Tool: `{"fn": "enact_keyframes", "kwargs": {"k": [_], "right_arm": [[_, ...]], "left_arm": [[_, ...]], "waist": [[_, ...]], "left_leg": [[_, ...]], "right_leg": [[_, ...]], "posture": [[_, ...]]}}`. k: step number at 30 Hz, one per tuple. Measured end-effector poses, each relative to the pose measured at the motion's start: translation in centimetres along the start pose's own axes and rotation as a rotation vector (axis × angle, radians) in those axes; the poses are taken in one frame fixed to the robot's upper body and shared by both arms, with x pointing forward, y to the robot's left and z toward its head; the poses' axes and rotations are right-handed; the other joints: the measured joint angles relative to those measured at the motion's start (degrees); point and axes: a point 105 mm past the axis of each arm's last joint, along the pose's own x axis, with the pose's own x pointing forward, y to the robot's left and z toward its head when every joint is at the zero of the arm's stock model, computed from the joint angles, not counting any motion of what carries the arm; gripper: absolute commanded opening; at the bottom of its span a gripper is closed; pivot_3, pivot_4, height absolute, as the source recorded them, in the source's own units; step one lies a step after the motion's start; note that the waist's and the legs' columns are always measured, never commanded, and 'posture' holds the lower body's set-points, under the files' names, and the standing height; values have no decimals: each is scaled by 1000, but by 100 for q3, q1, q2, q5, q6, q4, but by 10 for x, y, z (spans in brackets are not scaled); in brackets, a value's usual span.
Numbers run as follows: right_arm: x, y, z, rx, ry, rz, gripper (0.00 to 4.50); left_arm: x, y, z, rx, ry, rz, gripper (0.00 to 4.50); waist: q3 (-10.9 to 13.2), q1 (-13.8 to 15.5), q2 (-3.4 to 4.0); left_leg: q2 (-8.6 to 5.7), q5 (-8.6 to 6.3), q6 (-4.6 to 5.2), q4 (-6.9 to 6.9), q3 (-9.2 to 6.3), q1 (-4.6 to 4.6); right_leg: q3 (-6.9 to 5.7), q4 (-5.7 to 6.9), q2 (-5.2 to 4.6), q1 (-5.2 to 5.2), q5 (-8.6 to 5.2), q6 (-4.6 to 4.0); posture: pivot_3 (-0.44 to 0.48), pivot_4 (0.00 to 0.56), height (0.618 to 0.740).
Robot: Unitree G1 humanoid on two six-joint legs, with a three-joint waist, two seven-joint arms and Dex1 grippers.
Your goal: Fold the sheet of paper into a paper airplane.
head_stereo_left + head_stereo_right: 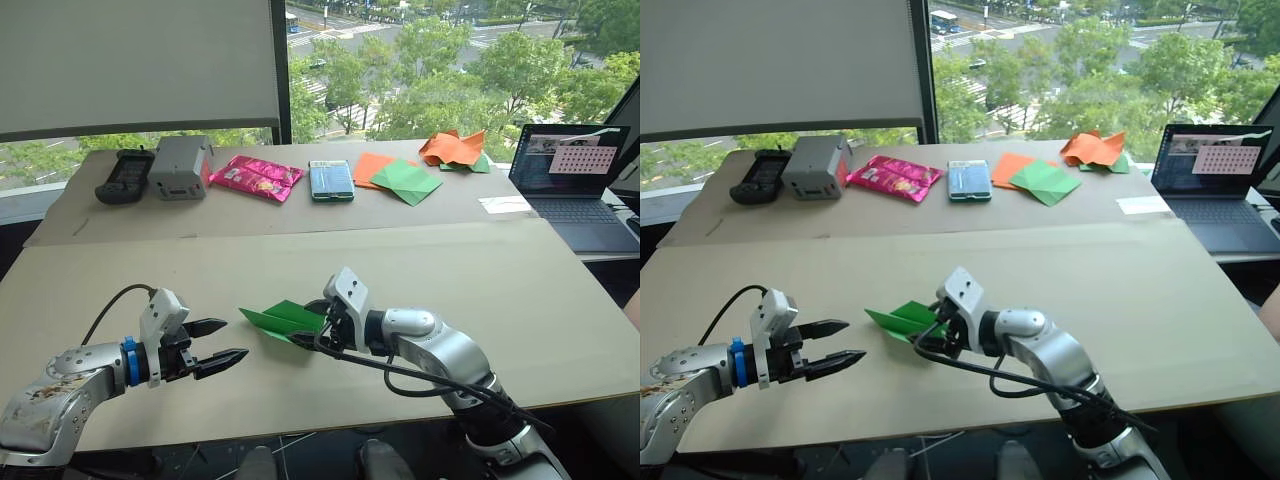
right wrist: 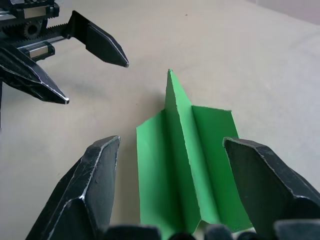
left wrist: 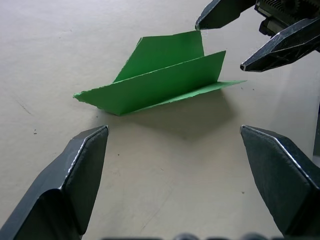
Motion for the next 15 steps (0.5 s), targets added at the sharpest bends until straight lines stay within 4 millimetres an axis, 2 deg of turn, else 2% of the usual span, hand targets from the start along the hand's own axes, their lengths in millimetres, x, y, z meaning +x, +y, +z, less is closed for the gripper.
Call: {"fn": "enact_keyframes", "kwargs": {"k": [4,8,15], "right_arm": [[-5,-4,-8,-80,64,-25,3663],[-2,0,-12,-146,82,-18,3663],[0,-4,-22,-151,104,-35,3663]], "left_arm": [[0,-1,0,3,0,-8,4475],[0,-1,3,11,-5,-13,4475],[1,-1,3,19,-10,-15,4475]], "waist": [[0,4,0],[-1,-20,0],[-2,-6,0]], "left_leg": [[0,0,0,1,1,0],[0,8,13,1,0,4],[0,20,33,2,1,4]], "right_leg": [[0,0,0,1,0,0],[1,6,1,1,0,0],[2,4,1,7,0,0]], "posture": [[0,150,718],[0,150,718],[0,150,718]]}}
